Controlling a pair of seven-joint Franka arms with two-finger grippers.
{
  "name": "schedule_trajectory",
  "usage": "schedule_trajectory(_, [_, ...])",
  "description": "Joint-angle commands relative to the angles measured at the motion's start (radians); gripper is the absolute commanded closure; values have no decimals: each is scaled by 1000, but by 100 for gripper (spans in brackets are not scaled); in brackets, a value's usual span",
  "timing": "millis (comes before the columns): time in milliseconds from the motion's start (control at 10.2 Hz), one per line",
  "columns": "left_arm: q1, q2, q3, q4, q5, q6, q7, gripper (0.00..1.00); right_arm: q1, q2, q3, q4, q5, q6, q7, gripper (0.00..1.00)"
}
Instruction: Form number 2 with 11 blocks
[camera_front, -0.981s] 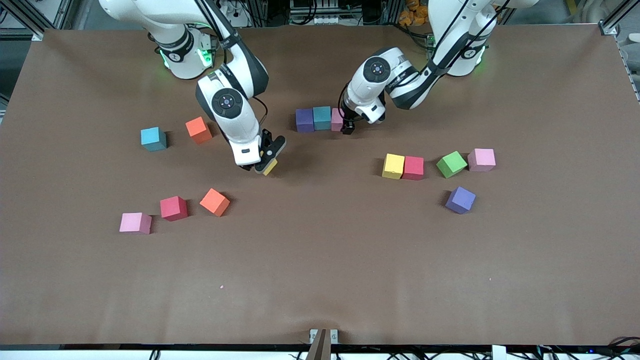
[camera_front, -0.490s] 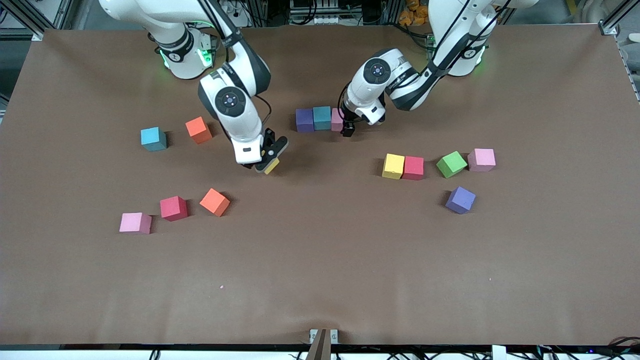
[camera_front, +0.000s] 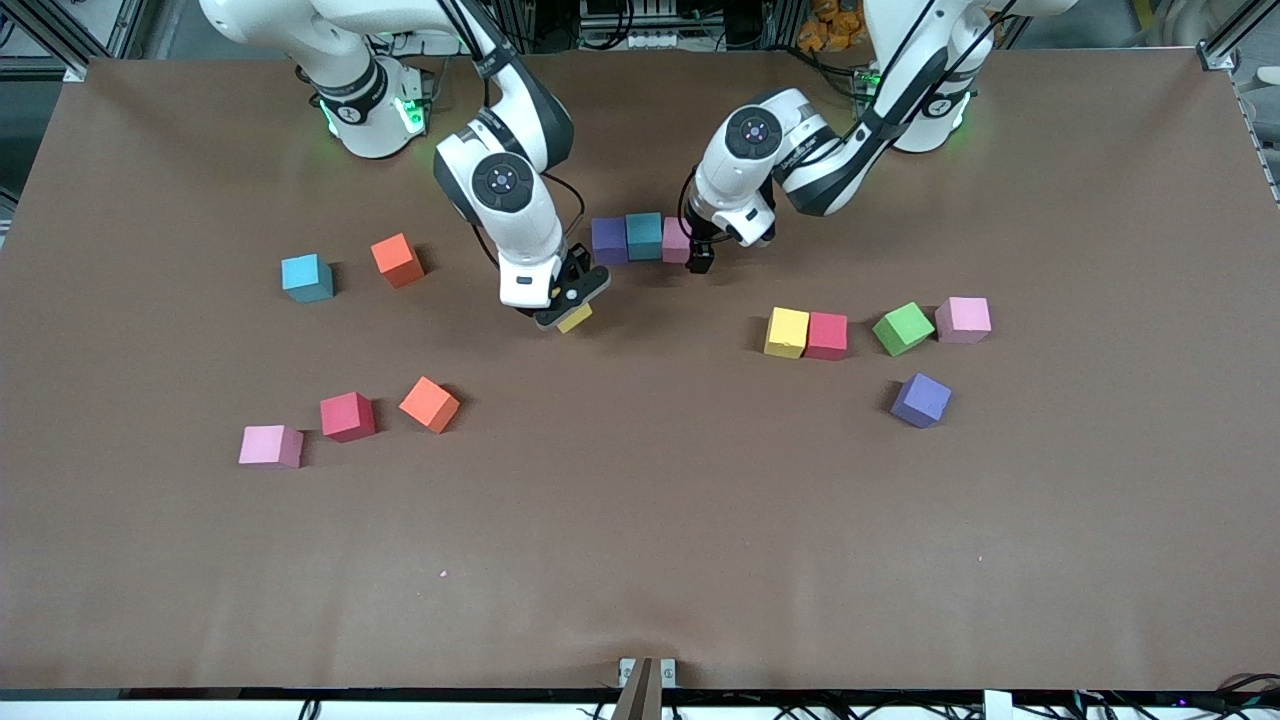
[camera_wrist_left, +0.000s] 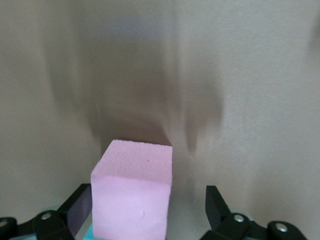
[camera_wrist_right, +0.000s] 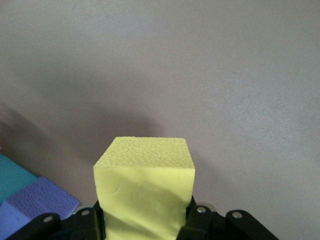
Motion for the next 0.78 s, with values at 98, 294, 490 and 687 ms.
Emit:
schedule_trajectory(98, [12,-113,-5,-2,24,-97,-17,0,4,39,-1,52,35,-15,83,47])
schedule_trajectory(294, [59,-143,-10,36,22,-172,67,0,18,56,-1,69,75,-15,131,47])
schedule_trajectory(490, [96,-165,-4,92,16,-290,242,0,47,80,-2,101,77,-16,221,47])
schedule_trajectory(687, [226,-194,-8,110,19,-381,479,0,90,116,-2,160,77,-41,360,47])
